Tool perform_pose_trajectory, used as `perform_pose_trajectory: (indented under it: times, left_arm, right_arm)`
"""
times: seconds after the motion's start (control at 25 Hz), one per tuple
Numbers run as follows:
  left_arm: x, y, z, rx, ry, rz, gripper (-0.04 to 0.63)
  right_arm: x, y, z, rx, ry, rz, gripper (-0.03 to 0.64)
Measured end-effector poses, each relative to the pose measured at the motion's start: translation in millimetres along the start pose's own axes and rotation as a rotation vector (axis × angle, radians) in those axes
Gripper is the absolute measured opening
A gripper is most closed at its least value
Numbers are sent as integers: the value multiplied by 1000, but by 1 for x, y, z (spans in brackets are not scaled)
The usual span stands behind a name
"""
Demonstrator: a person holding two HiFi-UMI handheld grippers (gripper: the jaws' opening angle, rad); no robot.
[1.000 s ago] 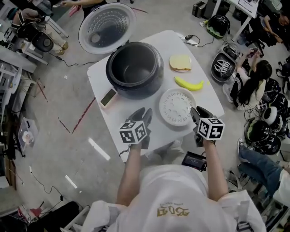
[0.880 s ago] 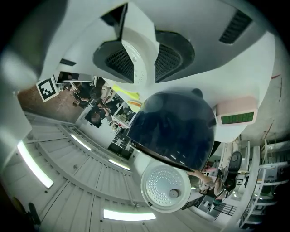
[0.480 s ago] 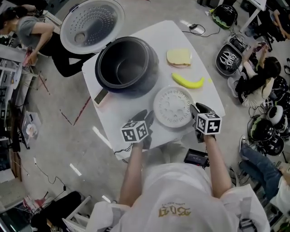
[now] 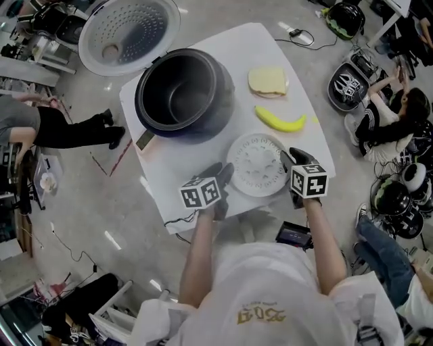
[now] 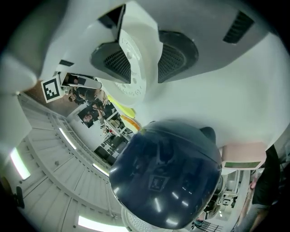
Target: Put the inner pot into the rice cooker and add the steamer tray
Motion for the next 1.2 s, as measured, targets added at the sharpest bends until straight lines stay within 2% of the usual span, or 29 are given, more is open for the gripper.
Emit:
perform_pose_trajectory:
  times: [0.16, 0.36, 0.52, 0.92, 1.2]
  left_arm:
    - [6, -12, -1, -3, 15, -34, 197]
    - [7, -21, -3, -2, 30, -73, 146]
    - [11, -24, 0, -29, -2, -77, 82]
    - [6, -14, 2, -35, 7, -62, 64]
    - [-5, -6, 16, -14, -12, -42, 57]
  right_arm:
    - [0, -4, 1, -40, 3, -14, 141]
    - [4, -21, 5, -48, 5, -69, 140]
    - [5, -29, 4, -6, 27, -69, 84]
    - [-2, -14, 1, -4, 55, -54, 69]
    - [-14, -3, -2, 37, 88, -7, 61]
Point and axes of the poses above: the fingertips, and each gripper's own axes: x forward along the fingers, z to its right, y out of its top, the point moved 2 cm from there along -x, backward along the fingers, and after that the axes turned 10 degrees about -x, right-handed, at the moved point
